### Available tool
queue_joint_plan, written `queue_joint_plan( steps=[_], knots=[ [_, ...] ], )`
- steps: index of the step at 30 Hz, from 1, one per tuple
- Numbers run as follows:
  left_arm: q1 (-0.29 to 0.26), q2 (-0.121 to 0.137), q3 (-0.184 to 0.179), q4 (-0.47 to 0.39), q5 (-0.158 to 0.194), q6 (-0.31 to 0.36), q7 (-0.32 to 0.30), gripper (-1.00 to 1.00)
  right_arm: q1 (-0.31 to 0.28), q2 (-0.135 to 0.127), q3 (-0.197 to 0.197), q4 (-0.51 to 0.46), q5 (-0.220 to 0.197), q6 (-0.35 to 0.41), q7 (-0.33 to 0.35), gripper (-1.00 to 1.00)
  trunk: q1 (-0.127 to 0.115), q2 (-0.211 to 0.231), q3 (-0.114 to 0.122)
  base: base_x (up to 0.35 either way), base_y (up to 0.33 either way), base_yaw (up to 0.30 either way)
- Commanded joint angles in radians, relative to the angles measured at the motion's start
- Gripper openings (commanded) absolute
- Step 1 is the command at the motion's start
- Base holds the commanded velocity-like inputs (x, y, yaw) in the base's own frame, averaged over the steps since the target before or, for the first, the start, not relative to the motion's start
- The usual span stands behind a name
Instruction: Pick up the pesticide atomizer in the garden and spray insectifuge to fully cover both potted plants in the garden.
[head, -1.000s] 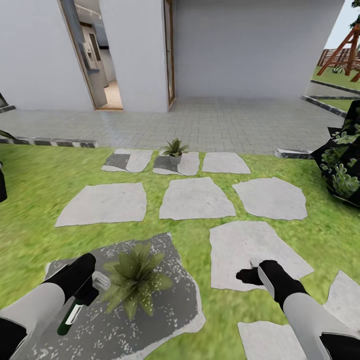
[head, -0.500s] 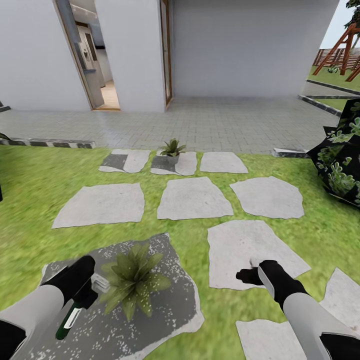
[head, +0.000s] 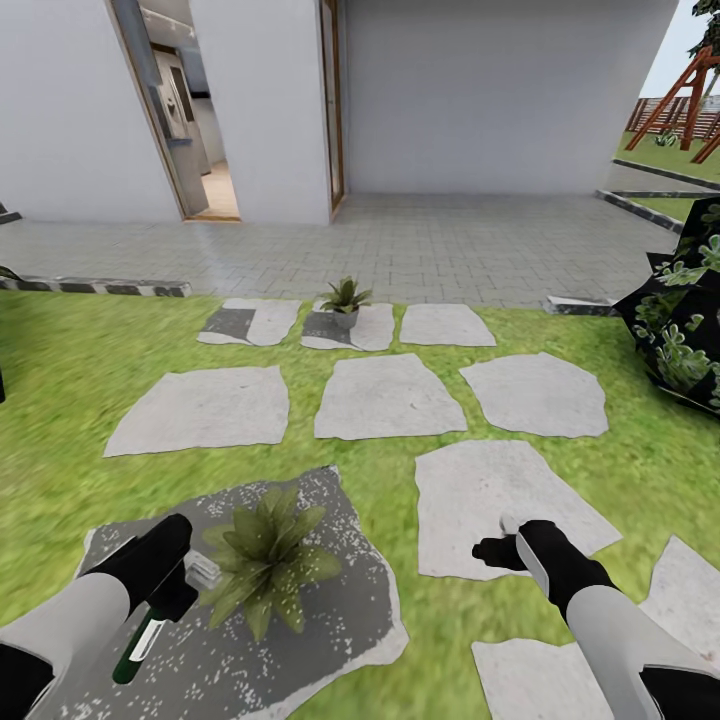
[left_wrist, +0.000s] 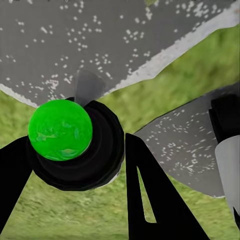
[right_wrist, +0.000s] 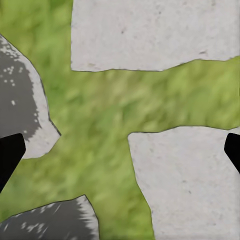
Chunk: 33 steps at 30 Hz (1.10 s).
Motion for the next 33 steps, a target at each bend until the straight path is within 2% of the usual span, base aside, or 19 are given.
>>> queue_joint_plan(
  steps=[1, 9, 15, 25, 29, 33],
  knots=[
    [0.0, 0.001, -0.003, -0.002, -0.01, 0.001, -0.011, -1.0, 0.0, 0.0, -0.004, -0.002, -0.001, 0.005, 0.003, 1.0, 0.0, 0.0, -0.001, 0.0, 0.0, 0.0],
    [0.003, 0.002, 0.001, 0.0, -0.006, 0.001, -0.015, -1.0, 0.0, 0.0, -0.004, -0.002, -0.001, 0.005, 0.003, 1.0, 0.0, 0.0, -0.001, 0.0, 0.0, 0.0],
    [0.04, 0.003, 0.001, -0.002, -0.007, 0.001, -0.014, -1.0, 0.0, 0.0, -0.004, -0.002, -0.001, 0.005, 0.003, 1.0, 0.0, 0.0, -0.001, 0.0, 0.0, 0.0],
    [0.032, 0.001, 0.005, -0.009, -0.005, 0.001, -0.014, -1.0, 0.0, 0.0, -0.004, -0.002, -0.001, 0.005, 0.003, 1.0, 0.0, 0.0, -0.001, 0.0, 0.0, 0.0],
    [0.029, 0.001, 0.051, -0.012, -0.004, 0.002, -0.014, -1.0, 0.0, -0.001, -0.004, -0.002, -0.001, 0.005, 0.003, 1.0, 0.0, 0.0, -0.001, 0.0, 0.0, 0.0],
    [0.029, 0.001, 0.078, -0.013, -0.005, 0.002, -0.012, -1.0, 0.0, -0.001, -0.004, -0.002, -0.001, 0.005, 0.003, 1.0, 0.0, 0.0, -0.001, 0.0, 0.0, 0.0]
  ],
)
